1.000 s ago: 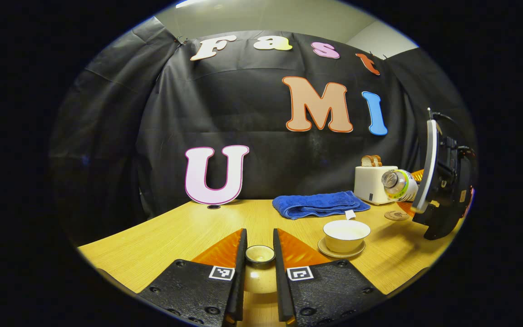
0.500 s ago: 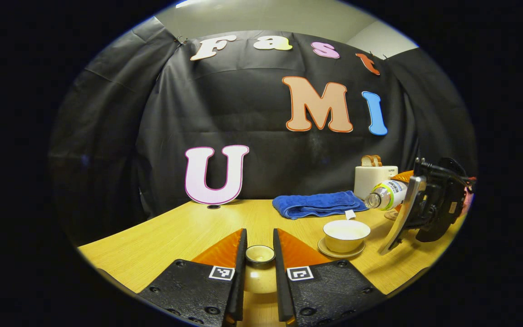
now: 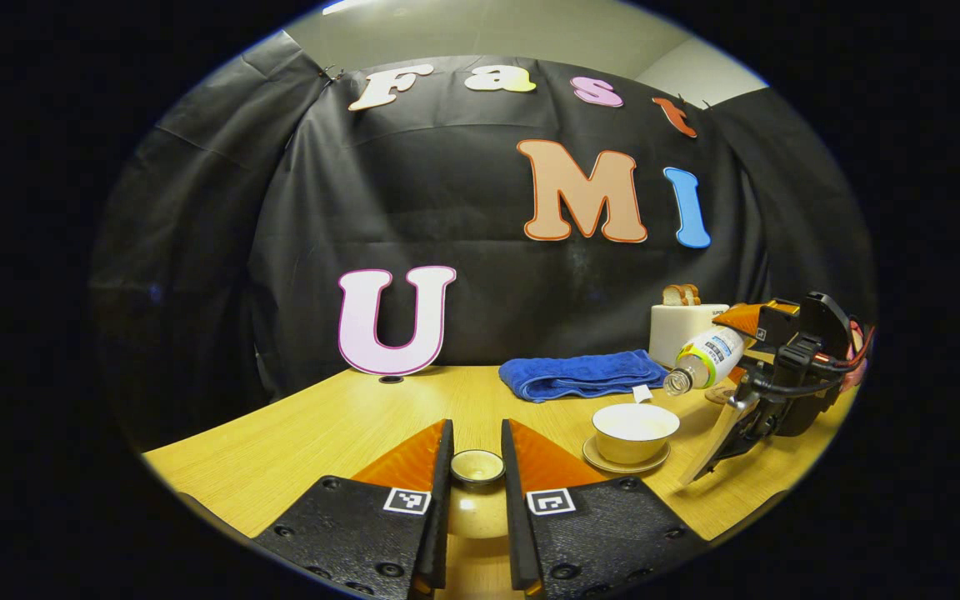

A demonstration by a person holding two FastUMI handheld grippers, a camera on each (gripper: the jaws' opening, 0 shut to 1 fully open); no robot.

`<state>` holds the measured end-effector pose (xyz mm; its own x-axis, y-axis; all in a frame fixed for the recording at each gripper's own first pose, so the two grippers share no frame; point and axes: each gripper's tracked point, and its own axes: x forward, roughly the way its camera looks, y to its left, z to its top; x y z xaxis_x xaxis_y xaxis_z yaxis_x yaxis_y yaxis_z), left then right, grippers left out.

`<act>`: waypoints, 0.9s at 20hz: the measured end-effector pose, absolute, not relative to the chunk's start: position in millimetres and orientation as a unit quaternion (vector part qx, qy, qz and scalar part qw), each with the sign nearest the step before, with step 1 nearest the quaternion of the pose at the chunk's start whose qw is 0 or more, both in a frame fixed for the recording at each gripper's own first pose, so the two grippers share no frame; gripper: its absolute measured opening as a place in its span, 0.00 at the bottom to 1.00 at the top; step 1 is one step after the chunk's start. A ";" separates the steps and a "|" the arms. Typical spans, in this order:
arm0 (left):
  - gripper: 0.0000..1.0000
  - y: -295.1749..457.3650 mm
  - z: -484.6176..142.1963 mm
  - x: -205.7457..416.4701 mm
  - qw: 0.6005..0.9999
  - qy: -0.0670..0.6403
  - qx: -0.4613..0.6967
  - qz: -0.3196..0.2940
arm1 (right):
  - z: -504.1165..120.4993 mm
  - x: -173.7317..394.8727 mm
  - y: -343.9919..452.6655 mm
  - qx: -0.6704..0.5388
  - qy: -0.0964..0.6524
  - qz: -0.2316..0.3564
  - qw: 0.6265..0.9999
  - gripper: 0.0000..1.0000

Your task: Open the teacup lid with one hand, grasp the water bottle and pour water into the teacup with the other hand; after pouring, place the water bottle on the coaster and then close the teacup lid.

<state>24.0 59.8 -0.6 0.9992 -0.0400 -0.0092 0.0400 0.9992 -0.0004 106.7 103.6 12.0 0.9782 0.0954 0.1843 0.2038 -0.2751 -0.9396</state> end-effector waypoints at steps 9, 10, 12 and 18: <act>0.27 60.3 -1.1 23.1 1.000 0.004 0.000 -0.018 | 25.9 105.5 113.0 -0.831 -0.130 -0.061 0.537 0.53; 0.27 60.2 -0.4 23.1 1.000 0.003 -0.001 -0.018 | 28.0 105.3 114.8 -0.836 -0.140 -0.065 0.527 0.53; 0.27 60.1 -0.3 23.4 1.000 0.004 -0.001 -0.018 | 31.4 105.2 118.2 -0.843 -0.156 -0.069 0.511 0.53; 0.27 60.8 -1.0 23.2 1.000 0.003 -0.001 -0.017 | 33.3 107.3 119.2 -0.846 -0.160 -0.065 0.505 0.54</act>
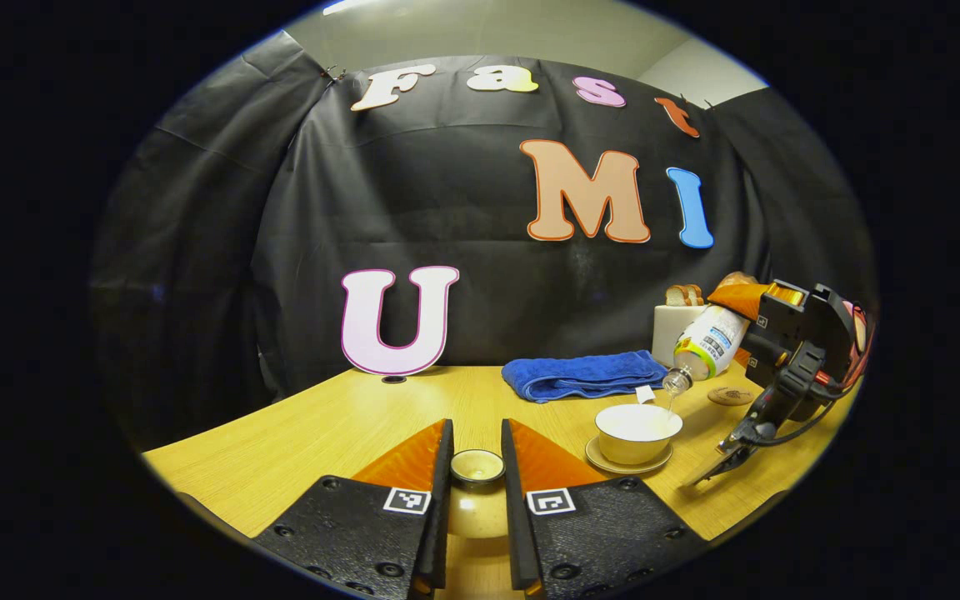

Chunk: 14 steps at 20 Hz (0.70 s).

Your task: Open the teacup lid with one hand, grasp the water bottle and pour water into the teacup with the other hand; after pouring, place the water bottle on the coaster and then close the teacup lid.

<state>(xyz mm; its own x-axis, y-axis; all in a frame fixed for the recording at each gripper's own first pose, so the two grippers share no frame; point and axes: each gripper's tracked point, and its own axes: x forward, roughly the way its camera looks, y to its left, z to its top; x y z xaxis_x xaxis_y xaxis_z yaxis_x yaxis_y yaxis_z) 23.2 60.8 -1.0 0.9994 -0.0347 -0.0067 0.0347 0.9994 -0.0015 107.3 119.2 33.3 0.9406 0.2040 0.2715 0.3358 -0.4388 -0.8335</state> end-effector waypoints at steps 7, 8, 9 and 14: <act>0.27 60.8 -1.0 23.3 1.000 0.003 0.000 -0.017 | -7.5 110.4 92.3 -0.653 -0.020 0.016 0.757 0.55; 0.27 60.6 -0.8 23.4 1.000 0.003 0.000 -0.017 | -7.8 108.9 89.5 -0.611 -0.004 0.024 0.791 0.55; 0.28 60.7 -0.9 23.4 1.000 0.003 0.000 -0.017 | -9.4 107.5 88.7 -0.562 0.012 0.036 0.826 0.54; 0.27 60.2 -0.2 23.8 1.000 0.003 0.000 -0.016 | 7.1 107.8 79.0 -0.272 0.047 0.063 0.959 0.54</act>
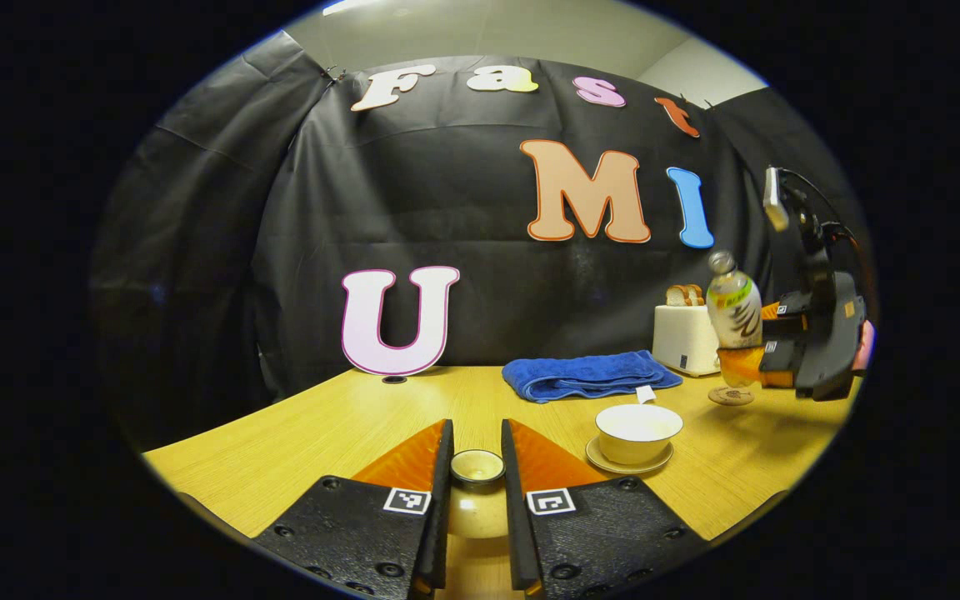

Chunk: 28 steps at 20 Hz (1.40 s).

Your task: Open the teacup lid with one hand, grasp the water bottle and pour water into the teacup with the other hand; after pouring, place the water bottle on the coaster and then close the teacup lid.

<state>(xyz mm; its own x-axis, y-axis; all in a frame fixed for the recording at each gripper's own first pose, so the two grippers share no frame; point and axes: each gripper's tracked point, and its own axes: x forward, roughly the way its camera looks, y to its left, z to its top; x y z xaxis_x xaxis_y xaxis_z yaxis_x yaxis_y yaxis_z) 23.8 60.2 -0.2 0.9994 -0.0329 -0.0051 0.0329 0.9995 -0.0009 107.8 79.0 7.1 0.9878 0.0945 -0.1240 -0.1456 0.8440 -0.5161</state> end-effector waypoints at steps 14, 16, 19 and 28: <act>0.27 59.9 0.3 24.3 1.000 0.002 0.000 -0.015 | -3.1 113.7 67.4 -0.018 0.082 0.011 0.996 0.59; 0.27 59.9 -0.1 23.6 1.000 0.003 0.000 -0.015 | -14.3 122.6 65.5 -0.020 0.095 0.009 0.995 0.59; 0.28 60.0 0.1 24.2 1.000 0.003 0.000 -0.015 | -21.7 126.2 64.5 -0.019 0.103 0.002 0.995 0.58; 0.27 60.0 -0.4 23.7 1.000 0.003 0.000 -0.013 | -30.5 128.9 65.0 0.003 0.107 0.004 0.994 0.72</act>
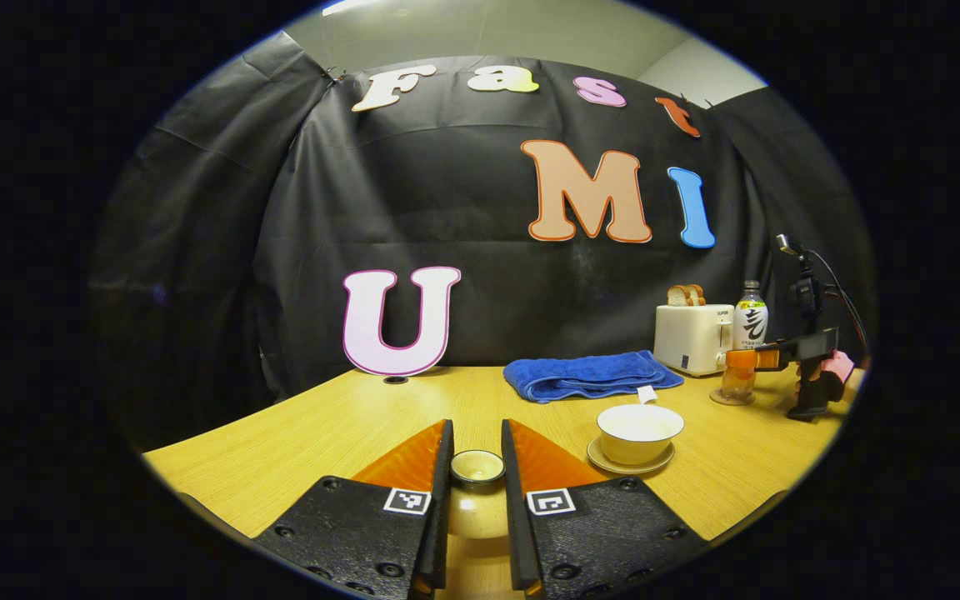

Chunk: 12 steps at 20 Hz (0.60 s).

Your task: Open the teacup lid with one hand, grasp the water bottle and pour water into the teacup with the other hand; after pouring, place the water bottle on the coaster and then close the teacup lid.

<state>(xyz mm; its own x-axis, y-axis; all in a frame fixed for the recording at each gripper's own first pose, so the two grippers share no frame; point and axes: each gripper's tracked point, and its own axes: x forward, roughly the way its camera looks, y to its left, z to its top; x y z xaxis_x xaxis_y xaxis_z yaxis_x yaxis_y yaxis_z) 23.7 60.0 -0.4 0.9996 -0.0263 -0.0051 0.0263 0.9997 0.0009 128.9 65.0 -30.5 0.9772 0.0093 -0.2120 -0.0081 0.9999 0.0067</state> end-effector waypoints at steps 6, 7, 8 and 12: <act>0.27 60.2 -0.8 23.7 1.000 0.003 0.000 -0.013 | -31.7 122.7 67.2 -0.009 0.102 0.020 0.995 0.92; 0.27 60.0 -0.3 23.5 1.000 0.003 0.000 -0.013 | -32.4 119.7 65.5 -0.008 0.099 0.022 0.995 0.91; 0.28 60.1 -0.1 23.5 1.000 0.002 0.000 -0.013 | -31.5 117.7 64.5 -0.008 0.095 0.022 0.995 0.90; 0.27 60.0 -0.5 23.8 1.000 0.003 0.000 -0.013 | -24.6 105.1 69.2 -0.004 0.092 0.017 0.996 0.89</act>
<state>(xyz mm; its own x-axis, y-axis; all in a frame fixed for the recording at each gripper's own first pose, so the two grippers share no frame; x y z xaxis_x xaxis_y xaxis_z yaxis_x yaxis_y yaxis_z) 23.8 60.0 -0.5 0.9997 -0.0259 -0.0053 0.0259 0.9997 0.0001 105.1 69.2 -24.6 0.9826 0.0332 -0.1826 -0.0348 0.9994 -0.0057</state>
